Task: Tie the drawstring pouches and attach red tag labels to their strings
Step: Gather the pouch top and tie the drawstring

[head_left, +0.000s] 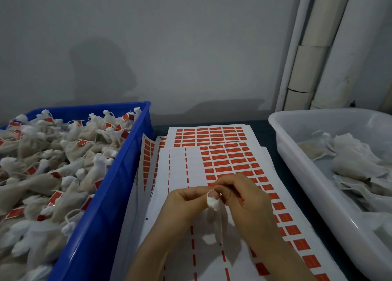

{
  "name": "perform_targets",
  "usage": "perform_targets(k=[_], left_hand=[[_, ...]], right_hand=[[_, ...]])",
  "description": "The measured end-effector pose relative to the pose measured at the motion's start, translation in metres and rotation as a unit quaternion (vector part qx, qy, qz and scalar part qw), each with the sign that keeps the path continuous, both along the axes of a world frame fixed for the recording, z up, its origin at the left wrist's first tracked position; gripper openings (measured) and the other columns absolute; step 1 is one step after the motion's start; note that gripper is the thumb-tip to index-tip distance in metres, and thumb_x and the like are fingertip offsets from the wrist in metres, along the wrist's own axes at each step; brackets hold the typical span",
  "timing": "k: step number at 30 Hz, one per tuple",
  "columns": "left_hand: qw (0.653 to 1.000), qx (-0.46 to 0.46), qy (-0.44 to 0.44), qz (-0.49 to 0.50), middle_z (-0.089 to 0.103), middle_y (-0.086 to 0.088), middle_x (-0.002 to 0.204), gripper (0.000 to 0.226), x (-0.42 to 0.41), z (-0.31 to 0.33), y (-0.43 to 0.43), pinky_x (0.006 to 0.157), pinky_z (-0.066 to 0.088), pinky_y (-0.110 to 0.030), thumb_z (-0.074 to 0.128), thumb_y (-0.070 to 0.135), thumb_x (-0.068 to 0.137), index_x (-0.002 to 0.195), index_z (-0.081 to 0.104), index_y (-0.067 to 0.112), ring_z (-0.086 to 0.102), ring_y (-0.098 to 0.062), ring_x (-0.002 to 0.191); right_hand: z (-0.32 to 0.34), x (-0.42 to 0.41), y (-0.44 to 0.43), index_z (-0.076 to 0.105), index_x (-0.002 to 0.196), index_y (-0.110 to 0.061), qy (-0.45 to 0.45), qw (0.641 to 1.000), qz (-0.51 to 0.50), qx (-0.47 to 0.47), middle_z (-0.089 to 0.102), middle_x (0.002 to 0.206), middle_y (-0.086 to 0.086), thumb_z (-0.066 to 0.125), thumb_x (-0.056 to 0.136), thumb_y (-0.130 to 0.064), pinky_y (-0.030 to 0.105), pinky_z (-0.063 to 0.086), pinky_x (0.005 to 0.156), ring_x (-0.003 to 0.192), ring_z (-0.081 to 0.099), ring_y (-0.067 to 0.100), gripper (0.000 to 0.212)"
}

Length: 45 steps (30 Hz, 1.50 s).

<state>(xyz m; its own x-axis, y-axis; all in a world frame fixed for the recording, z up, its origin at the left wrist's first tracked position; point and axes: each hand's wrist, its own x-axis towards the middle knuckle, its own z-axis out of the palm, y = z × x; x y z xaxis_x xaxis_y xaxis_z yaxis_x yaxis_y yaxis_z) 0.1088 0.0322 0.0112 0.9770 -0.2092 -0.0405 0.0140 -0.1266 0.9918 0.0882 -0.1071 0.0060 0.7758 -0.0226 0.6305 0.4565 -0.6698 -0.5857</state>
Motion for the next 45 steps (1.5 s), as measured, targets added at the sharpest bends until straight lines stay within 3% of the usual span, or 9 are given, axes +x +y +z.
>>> perform_targets(k=[8, 12, 15, 20, 23, 26, 31, 35, 45], left_hand=[[1.0, 0.018, 0.007, 0.011, 0.074, 0.008, 0.078, 0.023, 0.003, -0.007, -0.001, 0.064, 0.05, -0.015, 0.056, 0.021, 0.088, 0.075, 0.075, 0.028, 0.066, -0.013, 0.082], [1.0, 0.008, -0.003, 0.03, 0.071, 0.009, 0.08, 0.027, 0.004, -0.009, -0.002, 0.065, 0.05, -0.016, 0.046, 0.025, 0.093, 0.077, 0.068, 0.029, 0.065, -0.014, 0.084], [0.999, -0.02, -0.006, 0.031, 0.069, 0.006, 0.092, 0.019, 0.002, -0.01, -0.005, 0.074, 0.054, -0.021, 0.046, 0.032, 0.091, 0.087, 0.064, 0.028, 0.065, -0.017, 0.09], [0.997, -0.059, 0.002, 0.051, 0.07, 0.007, 0.09, 0.016, 0.002, -0.01, -0.008, 0.076, 0.058, -0.027, 0.049, 0.03, 0.09, 0.084, 0.064, 0.028, 0.068, -0.018, 0.086], [0.996, -0.07, 0.005, 0.062, 0.068, -0.003, 0.097, 0.015, 0.002, -0.007, -0.009, 0.087, 0.055, -0.043, 0.048, 0.027, 0.092, 0.087, 0.062, 0.025, 0.065, -0.026, 0.093], [0.994, -0.088, 0.0, 0.07, 0.065, -0.006, 0.093, 0.014, 0.003, -0.006, -0.009, 0.087, 0.055, -0.048, 0.047, 0.023, 0.092, 0.087, 0.06, 0.025, 0.063, -0.027, 0.088], [0.995, -0.086, -0.024, 0.048, 0.072, 0.007, 0.08, 0.014, 0.002, -0.007, -0.008, 0.057, 0.056, -0.023, 0.054, 0.023, 0.088, 0.082, 0.063, 0.032, 0.069, -0.015, 0.07], [0.997, -0.043, -0.046, 0.049, 0.072, 0.016, 0.073, 0.018, 0.001, -0.008, -0.008, 0.053, 0.052, -0.012, 0.059, 0.016, 0.086, 0.078, 0.066, 0.031, 0.069, -0.004, 0.072], [0.998, 0.005, -0.058, 0.038, 0.071, 0.021, 0.074, 0.02, 0.0, -0.005, -0.006, 0.05, 0.046, -0.002, 0.061, 0.017, 0.085, 0.072, 0.069, 0.03, 0.064, 0.007, 0.076]], right_hand=[[-0.001, 0.001, 0.003, 0.067, 0.092, -0.009, 0.03, 0.999, 0.012, 0.017, 0.071, 0.086, 0.004, 0.064, 0.078, -0.013, -0.008, 0.037, 0.069, 0.071, 0.051, -0.01, 0.014], [-0.002, -0.001, 0.006, 0.063, 0.098, -0.02, 0.077, 0.996, 0.019, 0.049, 0.06, 0.09, -0.016, 0.058, 0.08, -0.03, -0.005, 0.039, 0.069, 0.075, 0.054, -0.007, 0.021], [-0.003, -0.001, 0.008, 0.056, 0.099, -0.031, 0.115, 0.991, 0.026, 0.069, 0.056, 0.092, -0.021, 0.055, 0.083, -0.03, -0.003, 0.039, 0.069, 0.077, 0.056, -0.003, 0.015], [0.0, -0.003, 0.008, 0.047, 0.089, -0.047, 0.131, 0.984, 0.046, 0.111, 0.053, 0.084, -0.034, 0.049, 0.087, -0.029, -0.005, 0.04, 0.063, 0.077, 0.059, -0.014, 0.018], [0.002, -0.001, 0.006, 0.05, 0.086, -0.048, 0.148, 0.974, 0.061, 0.16, 0.061, 0.076, -0.027, 0.049, 0.088, -0.027, -0.001, 0.044, 0.059, 0.074, 0.061, -0.011, 0.021], [0.003, 0.001, 0.004, 0.055, 0.087, -0.045, 0.164, 0.962, 0.08, 0.201, 0.066, 0.061, -0.014, 0.049, 0.089, -0.025, 0.006, 0.05, 0.056, 0.063, 0.066, 0.002, 0.021], [0.004, 0.003, 0.003, 0.06, 0.074, -0.037, 0.221, 0.941, 0.087, 0.242, 0.064, 0.049, -0.02, 0.051, 0.084, -0.036, 0.005, 0.046, 0.047, 0.054, 0.065, 0.001, 0.014], [0.004, 0.004, 0.003, 0.061, 0.066, -0.034, 0.249, 0.934, 0.08, 0.243, 0.066, 0.057, -0.02, 0.056, 0.066, -0.053, 0.007, 0.047, 0.045, 0.05, 0.063, 0.004, 0.02], [0.008, 0.005, -0.012, 0.067, 0.062, -0.029, 0.322, 0.907, 0.132, 0.237, 0.064, 0.053, -0.01, 0.061, 0.081, -0.026, 0.014, 0.052, 0.055, 0.051, 0.06, 0.006, 0.021]])
